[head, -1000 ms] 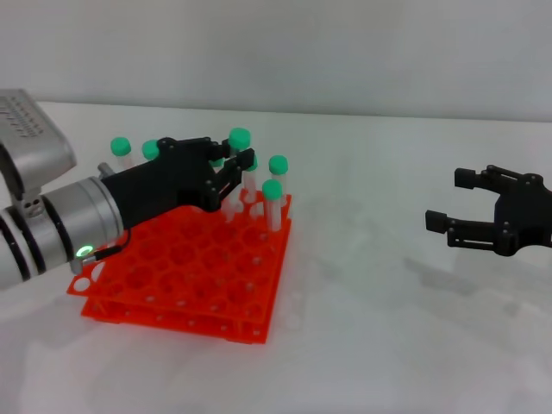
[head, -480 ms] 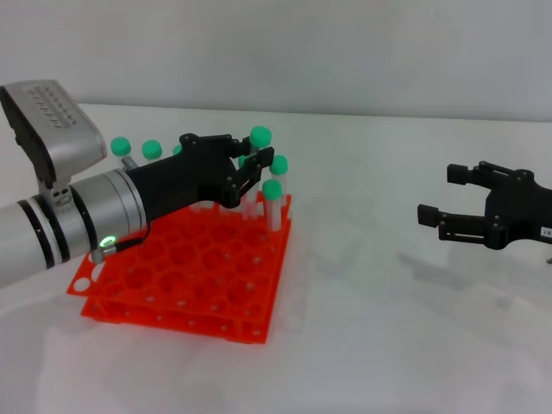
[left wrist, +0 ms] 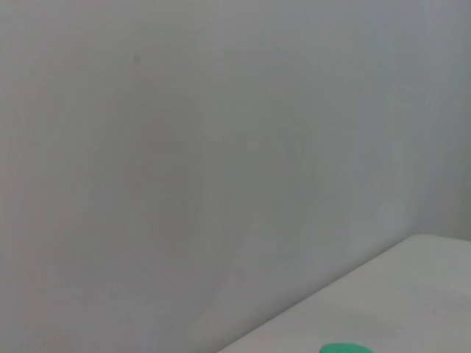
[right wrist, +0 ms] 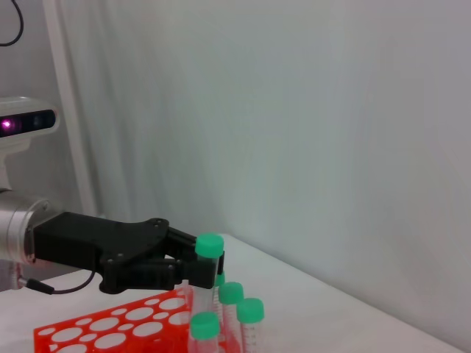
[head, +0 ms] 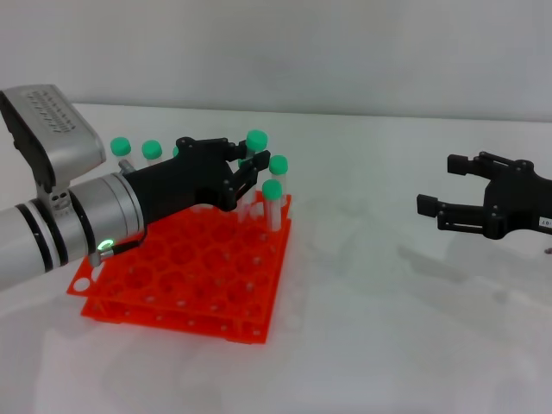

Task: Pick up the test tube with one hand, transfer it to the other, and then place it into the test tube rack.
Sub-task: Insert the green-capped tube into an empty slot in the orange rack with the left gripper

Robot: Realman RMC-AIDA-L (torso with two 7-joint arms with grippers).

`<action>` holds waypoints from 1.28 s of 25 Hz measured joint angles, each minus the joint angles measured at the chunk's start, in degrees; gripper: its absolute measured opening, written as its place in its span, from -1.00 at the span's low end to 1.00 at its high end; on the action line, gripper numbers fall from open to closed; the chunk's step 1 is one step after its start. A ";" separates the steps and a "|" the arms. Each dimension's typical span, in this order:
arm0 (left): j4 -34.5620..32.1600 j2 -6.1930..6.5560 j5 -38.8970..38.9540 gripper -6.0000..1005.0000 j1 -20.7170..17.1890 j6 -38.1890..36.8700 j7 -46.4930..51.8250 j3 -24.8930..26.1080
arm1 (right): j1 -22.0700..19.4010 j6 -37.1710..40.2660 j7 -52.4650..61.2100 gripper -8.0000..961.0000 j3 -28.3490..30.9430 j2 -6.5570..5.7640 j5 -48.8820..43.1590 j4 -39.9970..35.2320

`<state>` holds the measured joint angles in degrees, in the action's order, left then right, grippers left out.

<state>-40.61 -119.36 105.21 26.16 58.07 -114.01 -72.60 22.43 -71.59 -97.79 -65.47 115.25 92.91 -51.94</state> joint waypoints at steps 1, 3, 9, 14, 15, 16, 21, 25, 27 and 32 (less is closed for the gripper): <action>0.12 0.00 0.00 -0.33 0.00 -0.09 -0.18 0.04 | 0.02 0.14 0.00 0.82 0.00 -0.01 0.00 0.00; 0.54 0.00 0.00 -0.33 0.16 -0.23 -0.47 0.13 | 0.11 0.40 0.00 0.82 0.00 -0.05 0.00 0.00; 1.66 -0.06 0.03 -0.32 0.79 -1.36 -1.23 0.00 | 0.49 0.50 0.14 0.82 0.00 -0.14 0.00 -0.10; 1.72 -0.09 0.07 -0.31 0.82 -1.34 -1.29 0.00 | 0.57 0.97 0.23 0.82 0.07 -0.21 0.00 -0.26; 1.81 -0.09 0.08 -0.30 0.82 -1.22 -1.29 0.00 | 0.60 1.04 0.23 0.82 0.08 -0.21 0.00 -0.26; 1.95 -0.09 0.08 -0.30 0.82 -1.13 -1.30 0.00 | 0.64 1.14 0.23 0.82 0.08 -0.21 0.00 -0.27; 2.25 -0.15 0.11 -0.29 0.78 -0.97 -1.39 -0.27 | 0.72 1.25 0.23 0.82 0.21 -0.21 -0.01 -0.37; 2.31 -0.17 1.14 -0.28 0.37 -0.88 -1.89 -1.30 | 0.72 1.30 0.30 0.82 0.59 -0.21 -0.10 -0.35; 2.39 -0.18 1.83 -0.28 0.17 -0.85 -2.32 -1.44 | 0.72 1.31 0.38 0.82 0.61 -0.21 -0.10 -0.19; 2.47 -0.18 2.21 -0.27 -0.31 -0.64 -2.58 -1.48 | 0.65 1.31 0.42 0.82 0.62 -0.21 -0.11 -0.07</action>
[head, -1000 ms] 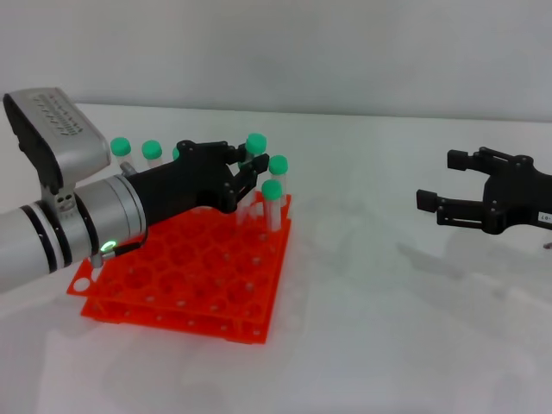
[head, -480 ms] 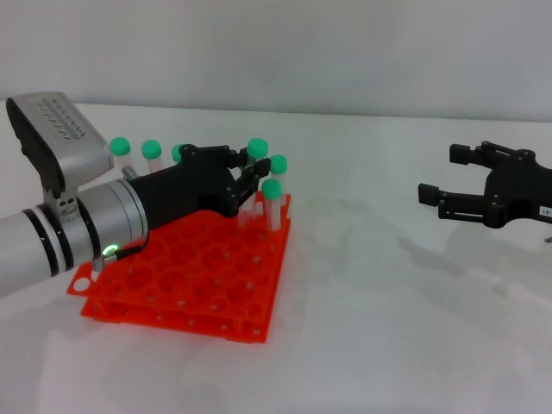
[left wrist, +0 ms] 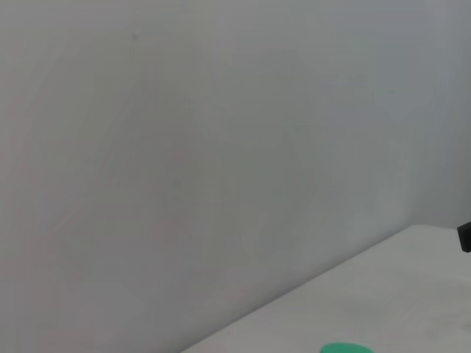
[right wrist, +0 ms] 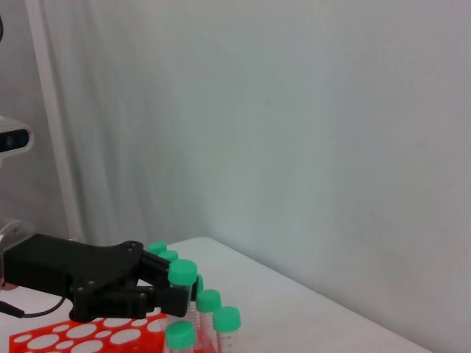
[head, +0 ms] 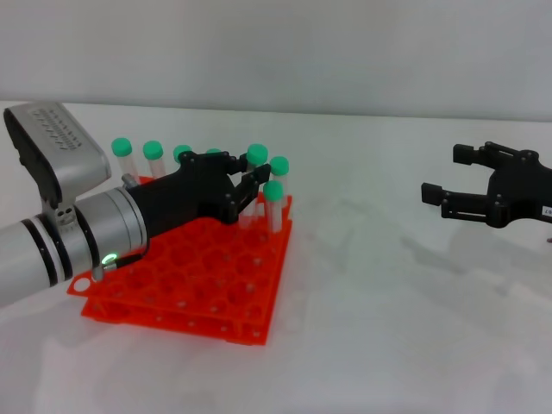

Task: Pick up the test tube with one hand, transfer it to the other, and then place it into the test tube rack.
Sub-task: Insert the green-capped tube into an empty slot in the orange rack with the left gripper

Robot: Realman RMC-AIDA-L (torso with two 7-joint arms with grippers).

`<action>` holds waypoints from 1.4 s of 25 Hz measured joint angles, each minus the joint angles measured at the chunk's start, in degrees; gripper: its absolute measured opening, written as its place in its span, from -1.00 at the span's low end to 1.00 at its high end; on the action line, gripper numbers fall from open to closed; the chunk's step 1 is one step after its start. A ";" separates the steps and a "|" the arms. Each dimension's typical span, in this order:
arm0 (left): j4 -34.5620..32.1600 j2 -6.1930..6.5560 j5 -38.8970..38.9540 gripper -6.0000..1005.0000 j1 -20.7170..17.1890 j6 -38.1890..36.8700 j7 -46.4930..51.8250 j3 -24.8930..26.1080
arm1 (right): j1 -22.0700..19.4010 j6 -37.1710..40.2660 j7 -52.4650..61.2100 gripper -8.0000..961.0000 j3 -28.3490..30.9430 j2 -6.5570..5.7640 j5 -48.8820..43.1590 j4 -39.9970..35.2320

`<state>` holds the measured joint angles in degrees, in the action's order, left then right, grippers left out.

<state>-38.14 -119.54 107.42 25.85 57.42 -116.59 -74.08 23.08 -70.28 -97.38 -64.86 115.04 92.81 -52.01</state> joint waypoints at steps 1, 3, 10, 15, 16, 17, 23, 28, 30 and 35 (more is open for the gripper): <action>0.00 0.00 0.00 -0.27 -0.11 0.21 -0.01 -0.01 | -0.05 0.00 0.00 0.82 0.00 0.00 0.00 0.00; 0.00 0.00 0.00 -0.26 -0.27 0.46 -0.01 -0.01 | -0.16 -0.01 0.00 0.82 0.04 0.00 0.00 0.00; -0.21 0.07 0.01 -0.25 -0.98 1.04 -0.32 -0.02 | -0.12 -0.01 0.00 0.82 0.17 0.00 0.00 -0.01; -0.21 0.09 0.61 -0.24 -1.61 1.32 -0.83 -0.01 | -0.13 0.41 0.03 0.82 0.20 0.00 0.00 0.01; -0.25 0.09 0.66 -0.20 -1.71 1.33 -0.95 -0.01 | -0.15 0.45 0.05 0.82 0.20 0.00 0.00 0.02; -0.29 0.08 0.68 -0.15 -1.79 1.34 -1.02 -0.01 | -0.17 0.46 0.06 0.82 0.20 0.01 0.01 0.03; -0.08 0.12 1.28 -0.02 -1.85 1.38 -1.09 -0.01 | -0.27 0.44 0.08 0.82 0.17 0.09 0.05 0.05; -0.08 0.12 1.30 -0.03 -1.42 1.38 -0.75 -0.01 | -0.54 0.35 0.08 0.82 0.17 0.15 0.08 -0.08; -0.08 0.10 1.33 -0.04 -1.13 1.30 -0.62 -0.01 | -0.56 0.30 0.09 0.82 0.17 0.17 0.10 -0.07; -0.01 0.12 1.36 -0.04 -0.53 0.96 0.09 -0.01 | -0.63 0.15 0.09 0.82 0.17 0.18 0.10 -0.07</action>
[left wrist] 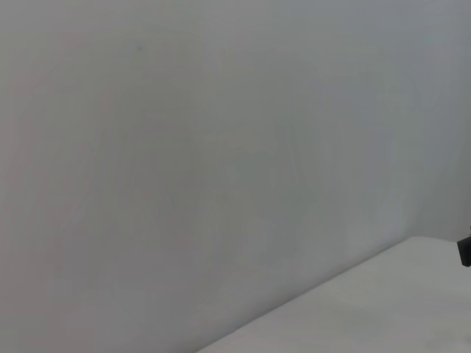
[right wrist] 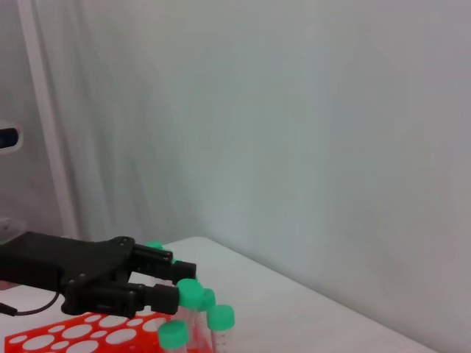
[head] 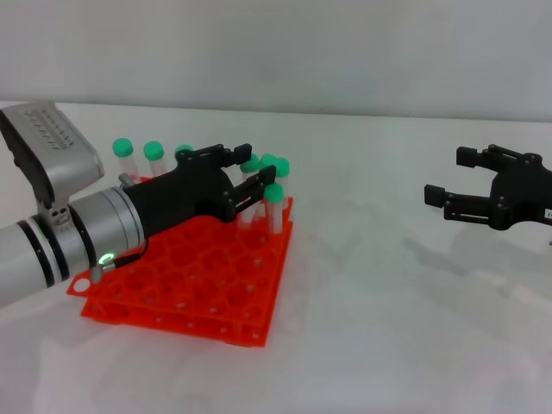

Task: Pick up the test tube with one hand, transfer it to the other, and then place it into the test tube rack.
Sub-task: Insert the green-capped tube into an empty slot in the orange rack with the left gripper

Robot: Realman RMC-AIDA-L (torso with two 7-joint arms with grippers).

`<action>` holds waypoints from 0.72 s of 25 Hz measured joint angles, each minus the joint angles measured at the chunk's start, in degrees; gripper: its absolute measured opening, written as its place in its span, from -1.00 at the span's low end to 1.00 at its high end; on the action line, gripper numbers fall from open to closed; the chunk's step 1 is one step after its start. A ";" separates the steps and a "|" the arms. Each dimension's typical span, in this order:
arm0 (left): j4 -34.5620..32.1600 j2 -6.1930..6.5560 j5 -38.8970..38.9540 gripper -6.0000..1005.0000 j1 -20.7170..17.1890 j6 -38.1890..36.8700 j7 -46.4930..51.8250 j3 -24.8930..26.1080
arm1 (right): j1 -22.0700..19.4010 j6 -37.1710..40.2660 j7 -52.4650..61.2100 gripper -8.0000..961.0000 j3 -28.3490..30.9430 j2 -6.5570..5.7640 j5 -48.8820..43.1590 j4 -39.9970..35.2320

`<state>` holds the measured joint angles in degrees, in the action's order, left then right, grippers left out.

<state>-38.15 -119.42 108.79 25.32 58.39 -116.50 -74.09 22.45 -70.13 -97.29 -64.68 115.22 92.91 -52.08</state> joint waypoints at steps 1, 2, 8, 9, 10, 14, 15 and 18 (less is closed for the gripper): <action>0.01 0.01 -0.01 -0.04 0.05 -0.07 0.15 0.00 | 0.00 -0.01 0.00 0.82 0.00 0.02 0.00 -0.01; 0.01 0.02 -0.05 -0.04 0.06 -0.11 0.26 0.00 | 0.00 -0.02 0.00 0.82 0.00 0.04 0.00 -0.02; 0.02 0.11 -0.27 -0.05 0.23 -0.18 1.20 0.00 | 0.19 -0.02 0.00 0.82 0.00 0.09 0.00 0.08; 0.01 0.12 -0.32 -0.05 0.26 -0.19 1.30 0.00 | 0.23 -0.02 0.00 0.82 0.00 0.08 0.00 0.11; 0.01 0.13 -0.34 -0.05 0.27 -0.20 1.36 0.00 | 0.28 -0.02 0.00 0.82 0.00 0.09 0.00 0.13; 0.17 0.15 -0.37 -0.34 0.29 -0.29 1.69 0.00 | 0.39 0.01 0.00 0.82 0.00 0.09 0.00 0.14; 0.26 0.15 -0.37 -0.42 0.34 -0.30 1.72 0.00 | 0.43 0.22 0.00 0.82 0.00 0.09 0.00 0.14; 0.39 0.15 -0.40 -0.46 0.43 -0.30 1.45 0.00 | 0.44 0.29 0.00 0.82 0.00 0.08 0.00 0.14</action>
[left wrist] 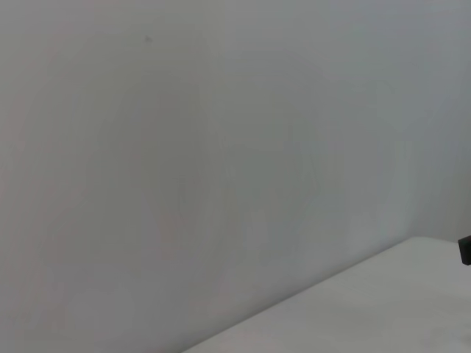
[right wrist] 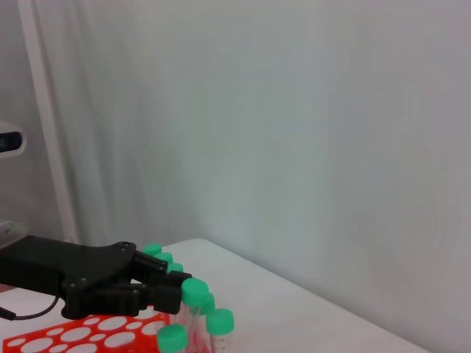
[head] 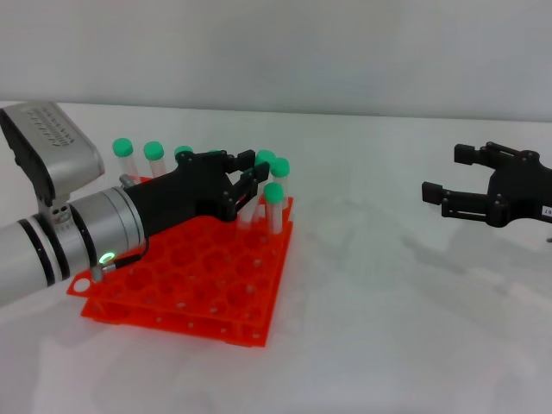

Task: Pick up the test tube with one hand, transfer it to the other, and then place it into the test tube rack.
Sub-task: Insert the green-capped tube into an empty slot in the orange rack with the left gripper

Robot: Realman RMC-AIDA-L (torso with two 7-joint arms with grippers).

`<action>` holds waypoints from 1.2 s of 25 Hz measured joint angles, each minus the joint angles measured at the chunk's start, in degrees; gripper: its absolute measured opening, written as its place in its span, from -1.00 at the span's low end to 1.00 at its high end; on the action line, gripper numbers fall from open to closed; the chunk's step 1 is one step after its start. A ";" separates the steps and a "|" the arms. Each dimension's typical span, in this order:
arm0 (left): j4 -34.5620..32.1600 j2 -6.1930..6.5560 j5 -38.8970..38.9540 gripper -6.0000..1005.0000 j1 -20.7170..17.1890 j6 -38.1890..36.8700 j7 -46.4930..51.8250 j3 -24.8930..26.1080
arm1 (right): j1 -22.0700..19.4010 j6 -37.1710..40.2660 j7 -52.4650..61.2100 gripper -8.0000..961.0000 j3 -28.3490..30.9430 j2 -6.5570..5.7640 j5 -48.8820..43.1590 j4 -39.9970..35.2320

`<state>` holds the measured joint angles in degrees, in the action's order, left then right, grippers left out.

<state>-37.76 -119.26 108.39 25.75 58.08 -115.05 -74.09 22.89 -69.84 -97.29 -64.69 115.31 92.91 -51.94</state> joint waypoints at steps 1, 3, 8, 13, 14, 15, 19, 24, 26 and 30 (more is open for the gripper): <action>0.01 0.00 0.00 -0.47 0.00 0.02 -0.24 0.00 | 0.00 0.01 0.00 0.82 0.00 0.00 0.00 0.01; 0.00 0.00 0.04 -0.50 -0.09 0.17 -0.67 0.00 | 0.03 0.04 0.00 0.82 0.00 0.00 -0.01 0.00; -0.09 0.00 0.22 -0.50 -0.13 0.05 -0.66 0.00 | 0.13 0.06 0.00 0.82 0.00 0.00 -0.01 0.00; -0.32 -0.02 0.27 -0.46 -0.05 0.04 -0.57 0.00 | 0.13 0.06 -0.03 0.82 0.00 0.00 -0.01 0.01; -0.38 -0.02 0.28 -0.45 0.01 0.13 -0.57 0.00 | 0.11 0.06 -0.03 0.82 0.00 0.00 -0.01 0.00; -0.38 -0.02 0.28 -0.40 0.05 0.19 -0.57 0.00 | 0.11 0.06 -0.03 0.82 0.00 0.00 -0.01 0.00; -0.38 -0.01 0.30 -0.22 0.19 0.13 -0.52 0.00 | 0.09 0.11 -0.05 0.82 0.00 0.00 -0.01 0.01; -0.06 0.07 0.32 -0.02 0.68 0.00 0.16 0.07 | 0.06 0.15 -0.08 0.82 0.00 0.00 -0.01 0.00; 0.05 0.09 0.27 0.04 1.01 -0.23 0.43 0.12 | 0.05 0.15 -0.08 0.82 0.00 0.00 -0.01 0.03; 0.16 0.15 0.03 0.06 1.65 -1.36 1.24 0.05 | 0.07 0.25 -0.07 0.82 0.00 0.04 -0.01 0.06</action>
<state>-37.60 -119.11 108.42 27.41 56.72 -113.81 -74.04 22.96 -69.59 -97.36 -64.69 115.34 92.90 -51.88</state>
